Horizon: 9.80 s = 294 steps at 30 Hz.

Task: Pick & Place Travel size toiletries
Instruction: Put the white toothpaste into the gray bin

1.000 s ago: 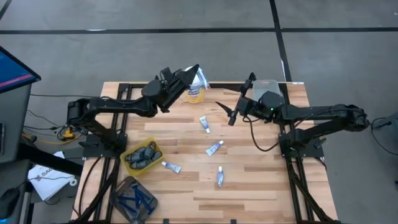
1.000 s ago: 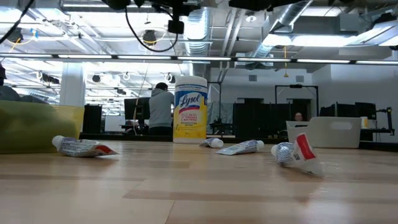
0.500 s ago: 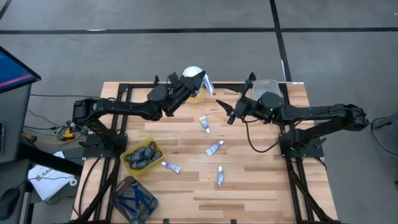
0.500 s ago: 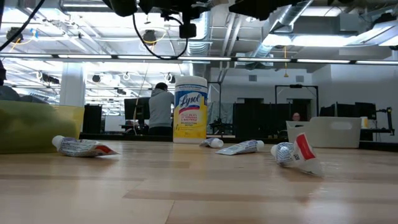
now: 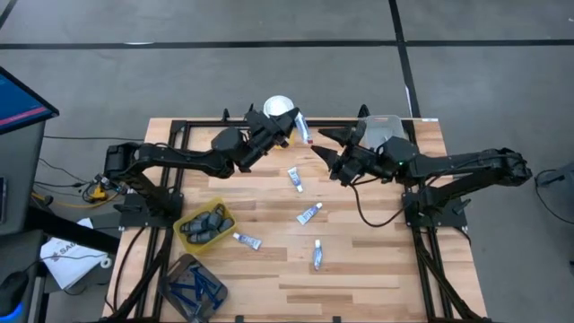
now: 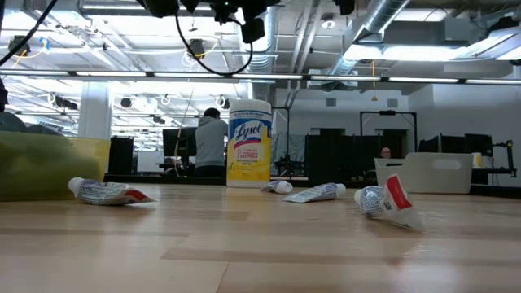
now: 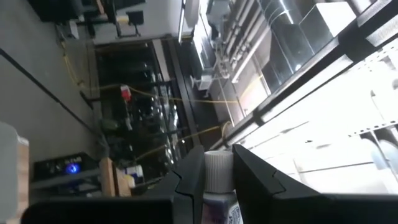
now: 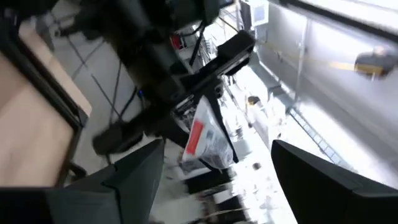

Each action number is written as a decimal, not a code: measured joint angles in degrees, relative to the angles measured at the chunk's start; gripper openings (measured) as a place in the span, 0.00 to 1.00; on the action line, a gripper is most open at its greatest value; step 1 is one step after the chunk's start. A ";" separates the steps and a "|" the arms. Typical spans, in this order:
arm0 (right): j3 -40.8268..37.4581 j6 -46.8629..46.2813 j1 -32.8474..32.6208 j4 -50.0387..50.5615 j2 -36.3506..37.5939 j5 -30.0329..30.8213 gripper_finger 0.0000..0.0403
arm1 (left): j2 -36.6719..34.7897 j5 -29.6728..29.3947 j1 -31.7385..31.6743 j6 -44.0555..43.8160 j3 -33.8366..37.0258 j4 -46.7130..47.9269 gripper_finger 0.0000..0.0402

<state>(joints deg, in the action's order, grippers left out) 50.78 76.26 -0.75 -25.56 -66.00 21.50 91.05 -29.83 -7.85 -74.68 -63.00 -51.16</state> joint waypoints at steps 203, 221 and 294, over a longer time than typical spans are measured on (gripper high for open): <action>0.02 -76.29 55.54 65.61 3.82 -10.05 0.63 | -11.50 31.80 26.87 53.17 11.48 65.59 0.74; 0.04 -76.25 55.54 65.39 3.89 -11.20 0.63 | -2.49 35.39 27.42 50.88 11.26 76.69 0.74; 0.04 -74.33 55.54 65.65 3.87 -11.19 0.63 | 9.25 23.02 29.96 57.75 9.40 72.81 0.38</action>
<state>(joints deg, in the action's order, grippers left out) 50.83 1.93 54.78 40.10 -62.13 10.31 100.29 -6.81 22.11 -16.93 -53.60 21.65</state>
